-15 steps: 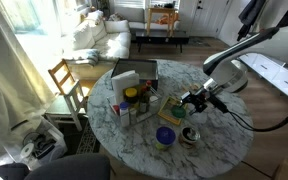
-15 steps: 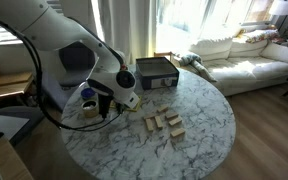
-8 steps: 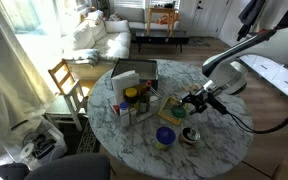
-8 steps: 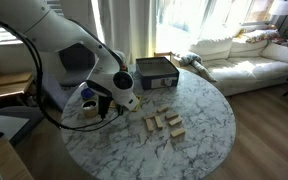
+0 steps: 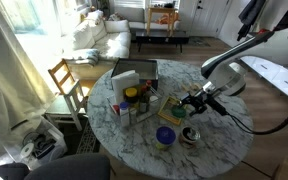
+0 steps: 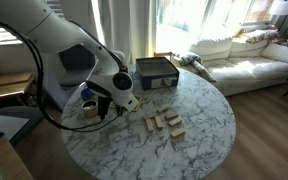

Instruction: Swap the lids on the can

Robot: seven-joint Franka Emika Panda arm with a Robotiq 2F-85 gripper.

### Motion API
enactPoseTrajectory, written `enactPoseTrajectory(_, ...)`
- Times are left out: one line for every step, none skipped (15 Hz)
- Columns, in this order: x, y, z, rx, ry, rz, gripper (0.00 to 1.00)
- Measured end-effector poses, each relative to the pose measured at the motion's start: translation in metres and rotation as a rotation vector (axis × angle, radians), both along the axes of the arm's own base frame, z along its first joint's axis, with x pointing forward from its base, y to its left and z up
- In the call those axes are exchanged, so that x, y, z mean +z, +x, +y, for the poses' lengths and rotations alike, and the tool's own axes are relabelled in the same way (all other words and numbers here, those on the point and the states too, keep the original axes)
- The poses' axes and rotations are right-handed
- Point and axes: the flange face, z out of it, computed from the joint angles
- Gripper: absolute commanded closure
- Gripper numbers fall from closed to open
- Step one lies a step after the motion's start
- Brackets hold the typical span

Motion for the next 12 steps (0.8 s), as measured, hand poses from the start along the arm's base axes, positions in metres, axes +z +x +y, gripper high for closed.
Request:
enactPoseTrajectory(-0.001,0.000,0.001,0.002,0.000,0.002,0.38)
enactPoseTrajectory(-0.003,0.000,0.002,0.004,0.001,0.005,0.48)
enactPoseTrajectory(-0.004,-0.001,0.003,0.005,0.001,0.008,0.55)
enactPoseTrajectory(-0.006,-0.001,0.004,0.006,0.002,0.010,0.62)
enactPoseTrajectory(-0.007,-0.001,0.003,0.006,0.002,0.012,0.70)
enactPoseTrajectory(-0.008,-0.001,0.003,0.005,0.001,0.013,0.77)
enactPoseTrajectory(-0.008,-0.002,0.002,0.004,0.001,0.014,0.85)
enactPoseTrajectory(-0.009,-0.002,0.002,0.004,0.001,0.016,0.92)
enactPoseTrajectory(-0.011,-0.003,0.002,0.003,0.000,0.019,1.00)
enactPoseTrajectory(-0.012,-0.003,0.001,0.001,-0.001,0.021,1.00)
enactPoseTrajectory(-0.013,-0.003,0.001,0.001,-0.002,0.022,1.00)
enactPoseTrajectory(-0.012,-0.003,0.000,0.000,-0.002,0.021,1.00)
